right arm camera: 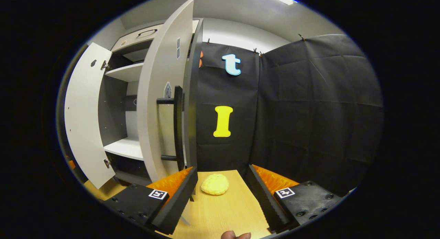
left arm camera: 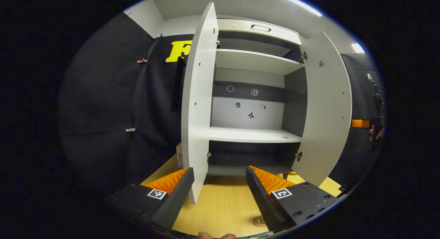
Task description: Grasp the bottle in the cabinet with the left hand and place it on the coaster, then close the right door with the right hand and the left door with the left hand.
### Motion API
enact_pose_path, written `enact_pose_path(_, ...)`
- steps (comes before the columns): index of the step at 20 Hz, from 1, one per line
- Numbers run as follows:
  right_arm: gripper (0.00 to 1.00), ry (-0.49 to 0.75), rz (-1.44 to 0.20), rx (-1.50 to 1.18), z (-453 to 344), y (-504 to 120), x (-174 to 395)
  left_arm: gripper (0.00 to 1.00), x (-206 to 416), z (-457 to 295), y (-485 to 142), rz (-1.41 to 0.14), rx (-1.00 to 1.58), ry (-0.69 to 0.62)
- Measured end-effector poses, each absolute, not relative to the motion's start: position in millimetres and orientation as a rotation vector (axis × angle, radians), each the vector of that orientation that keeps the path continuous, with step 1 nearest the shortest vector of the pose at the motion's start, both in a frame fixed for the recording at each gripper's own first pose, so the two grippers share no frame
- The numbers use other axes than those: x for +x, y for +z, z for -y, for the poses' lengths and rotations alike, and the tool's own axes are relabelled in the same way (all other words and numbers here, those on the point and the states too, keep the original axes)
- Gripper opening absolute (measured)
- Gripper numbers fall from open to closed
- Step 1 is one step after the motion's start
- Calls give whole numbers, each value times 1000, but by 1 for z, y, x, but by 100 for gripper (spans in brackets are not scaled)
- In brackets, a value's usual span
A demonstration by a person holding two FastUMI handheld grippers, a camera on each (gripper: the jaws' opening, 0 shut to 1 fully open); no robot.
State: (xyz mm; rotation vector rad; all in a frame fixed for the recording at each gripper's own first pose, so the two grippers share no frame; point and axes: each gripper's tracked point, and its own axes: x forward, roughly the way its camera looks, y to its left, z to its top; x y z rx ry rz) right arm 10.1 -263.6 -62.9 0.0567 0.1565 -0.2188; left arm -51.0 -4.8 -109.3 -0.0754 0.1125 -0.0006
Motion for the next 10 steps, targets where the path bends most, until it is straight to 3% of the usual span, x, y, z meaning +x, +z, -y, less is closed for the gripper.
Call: enact_pose_path(10, 96, -142, -135, 103, 230, -61, 27, 95, -60, -11, -103, -85, -39, 9)
